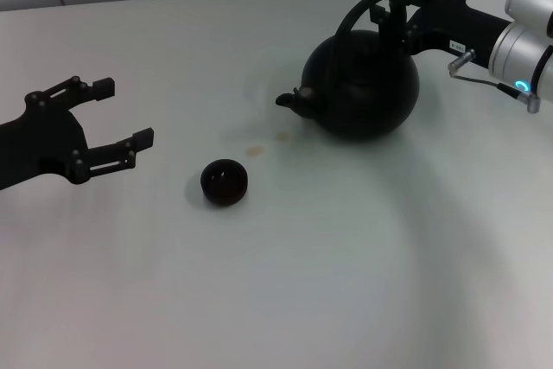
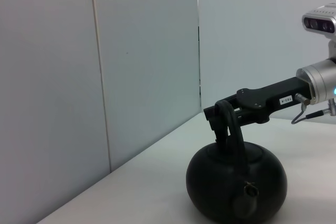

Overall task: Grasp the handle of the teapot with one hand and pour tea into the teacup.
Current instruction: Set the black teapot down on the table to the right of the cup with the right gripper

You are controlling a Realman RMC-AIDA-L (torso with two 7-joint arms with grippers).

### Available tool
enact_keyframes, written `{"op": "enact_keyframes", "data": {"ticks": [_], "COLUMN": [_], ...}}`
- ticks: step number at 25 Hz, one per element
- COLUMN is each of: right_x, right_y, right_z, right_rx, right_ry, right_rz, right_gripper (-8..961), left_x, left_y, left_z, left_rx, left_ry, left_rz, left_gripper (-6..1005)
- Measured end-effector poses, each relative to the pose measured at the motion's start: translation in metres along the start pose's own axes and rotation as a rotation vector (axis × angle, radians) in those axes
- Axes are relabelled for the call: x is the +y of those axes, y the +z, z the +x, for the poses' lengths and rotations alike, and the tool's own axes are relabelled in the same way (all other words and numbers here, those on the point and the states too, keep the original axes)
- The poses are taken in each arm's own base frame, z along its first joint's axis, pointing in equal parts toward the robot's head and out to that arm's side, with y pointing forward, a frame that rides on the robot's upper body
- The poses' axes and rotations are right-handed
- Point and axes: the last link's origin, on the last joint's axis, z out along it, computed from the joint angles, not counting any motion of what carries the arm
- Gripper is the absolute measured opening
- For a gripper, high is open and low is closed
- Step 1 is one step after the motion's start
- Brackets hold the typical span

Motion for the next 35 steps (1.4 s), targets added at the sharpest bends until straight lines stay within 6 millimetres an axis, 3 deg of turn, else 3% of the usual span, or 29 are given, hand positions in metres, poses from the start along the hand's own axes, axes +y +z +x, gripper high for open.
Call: {"op": "enact_keyframes", "data": {"ticks": [7, 11, 21, 26, 35], "right_x": [0.001, 0.005, 0.003, 0.013, 0.031], "right_y": [-0.004, -0.017, -0.064, -0.085, -0.098], "right_z": [0.001, 0.000, 0.015, 0.018, 0.027], "right_rx": [-0.018, -0.082, -0.191, -0.261, -0.241], "right_ry": [0.020, 0.059, 0.157, 0.190, 0.135], "right_rz": [-0.002, -0.028, -0.024, -0.095, -0.207], "right_gripper": [557, 625, 623, 621, 622], "left_x": [-0.001, -0.003, 0.006, 0.014, 0.024], "left_y": [-0.001, -0.002, -0.002, -0.003, -0.003], "left_z": [0.001, 0.002, 0.008, 0.012, 0.017], "left_rx": [0.004, 0.013, 0.057, 0.094, 0.128], "left_ry": [0.002, -0.007, -0.015, -0.021, -0.049], "left_rz": [0.000, 0.013, -0.038, -0.088, -0.159], "left_gripper": [870, 870, 870, 870, 870]}}
